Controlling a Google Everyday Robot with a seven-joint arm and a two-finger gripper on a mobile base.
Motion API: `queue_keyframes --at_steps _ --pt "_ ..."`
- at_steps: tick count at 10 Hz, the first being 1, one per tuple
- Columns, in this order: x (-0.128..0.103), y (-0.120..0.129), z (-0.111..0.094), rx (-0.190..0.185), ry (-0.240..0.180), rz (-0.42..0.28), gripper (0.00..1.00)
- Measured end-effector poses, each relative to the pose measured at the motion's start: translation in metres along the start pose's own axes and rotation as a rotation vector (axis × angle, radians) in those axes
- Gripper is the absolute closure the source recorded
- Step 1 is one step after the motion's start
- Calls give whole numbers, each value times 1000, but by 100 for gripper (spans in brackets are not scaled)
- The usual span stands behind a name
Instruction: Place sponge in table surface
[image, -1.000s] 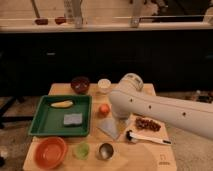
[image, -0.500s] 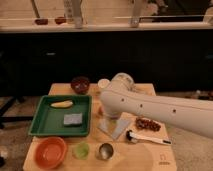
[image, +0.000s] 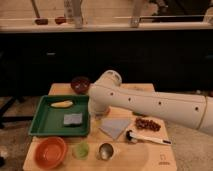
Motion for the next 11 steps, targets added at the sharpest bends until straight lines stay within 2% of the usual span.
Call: queue_keyframes --at_steps 3,11 --pt "-27 -12 27 -21 -10 29 20" --pt "-62 -43 86 -87 -25 67 20"
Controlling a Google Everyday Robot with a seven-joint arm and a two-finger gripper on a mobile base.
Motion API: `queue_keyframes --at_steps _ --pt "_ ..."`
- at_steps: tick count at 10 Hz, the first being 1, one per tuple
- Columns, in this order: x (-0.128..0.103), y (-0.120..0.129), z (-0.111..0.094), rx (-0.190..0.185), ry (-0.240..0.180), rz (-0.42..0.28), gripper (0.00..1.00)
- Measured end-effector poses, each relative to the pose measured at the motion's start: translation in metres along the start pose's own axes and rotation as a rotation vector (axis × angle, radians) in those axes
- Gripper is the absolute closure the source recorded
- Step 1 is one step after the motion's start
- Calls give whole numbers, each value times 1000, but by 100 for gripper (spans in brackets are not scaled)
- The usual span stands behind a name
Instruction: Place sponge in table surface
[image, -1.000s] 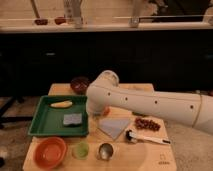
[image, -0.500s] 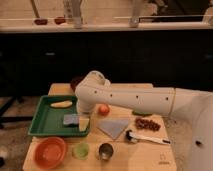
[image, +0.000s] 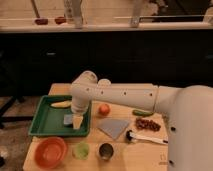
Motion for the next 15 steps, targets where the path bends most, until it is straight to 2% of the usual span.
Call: queue_keyframes --at_steps 5,11,15 --pt "-5 -19 31 -31 -33 10 20" --pt "10 -42 65 -65 -48 14 20" --pt "21 -46 85 -89 -53 17 20"
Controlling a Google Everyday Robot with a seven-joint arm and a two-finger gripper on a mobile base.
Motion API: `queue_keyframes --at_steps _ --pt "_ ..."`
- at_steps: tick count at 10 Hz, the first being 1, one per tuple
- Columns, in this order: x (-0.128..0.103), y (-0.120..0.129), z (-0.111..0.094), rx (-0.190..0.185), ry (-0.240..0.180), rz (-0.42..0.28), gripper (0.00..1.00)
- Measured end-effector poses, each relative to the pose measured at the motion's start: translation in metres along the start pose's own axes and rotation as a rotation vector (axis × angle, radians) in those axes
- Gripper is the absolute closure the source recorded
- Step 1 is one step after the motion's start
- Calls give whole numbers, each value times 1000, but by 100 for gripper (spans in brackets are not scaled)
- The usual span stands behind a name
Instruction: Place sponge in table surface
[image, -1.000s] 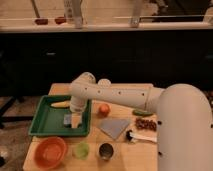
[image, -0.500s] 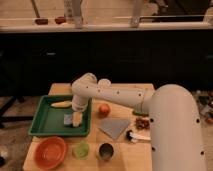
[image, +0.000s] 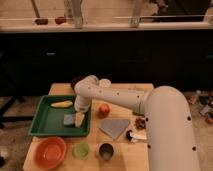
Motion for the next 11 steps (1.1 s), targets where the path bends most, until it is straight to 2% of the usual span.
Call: queue_keyframes --at_steps 6,10,11 --pt "24 10 12 -26 6 17 22" --pt "34 15 15 -27 2 40 58" --pt "38 15 15 -26 3 45 70"
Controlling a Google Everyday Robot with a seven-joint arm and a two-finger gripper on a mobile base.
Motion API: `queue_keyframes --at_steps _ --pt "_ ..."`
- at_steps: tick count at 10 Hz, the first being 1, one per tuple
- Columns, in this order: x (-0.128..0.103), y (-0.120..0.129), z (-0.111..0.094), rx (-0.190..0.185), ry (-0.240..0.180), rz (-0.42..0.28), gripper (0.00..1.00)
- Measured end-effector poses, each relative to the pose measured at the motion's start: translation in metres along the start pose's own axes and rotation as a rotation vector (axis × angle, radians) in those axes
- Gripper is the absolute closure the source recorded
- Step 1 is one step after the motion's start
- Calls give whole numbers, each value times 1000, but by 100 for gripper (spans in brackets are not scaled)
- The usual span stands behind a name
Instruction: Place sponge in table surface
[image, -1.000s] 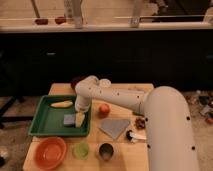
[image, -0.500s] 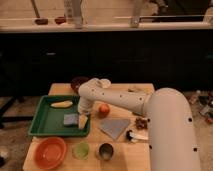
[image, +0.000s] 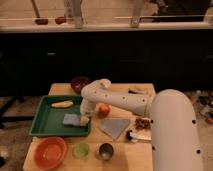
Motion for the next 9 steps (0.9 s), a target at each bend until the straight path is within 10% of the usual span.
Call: queue_keyframes --at_steps 3,9 --pt "6 2 -1 1 4 5 98" --pt "-19 9 -28 48 -1 -64 100"
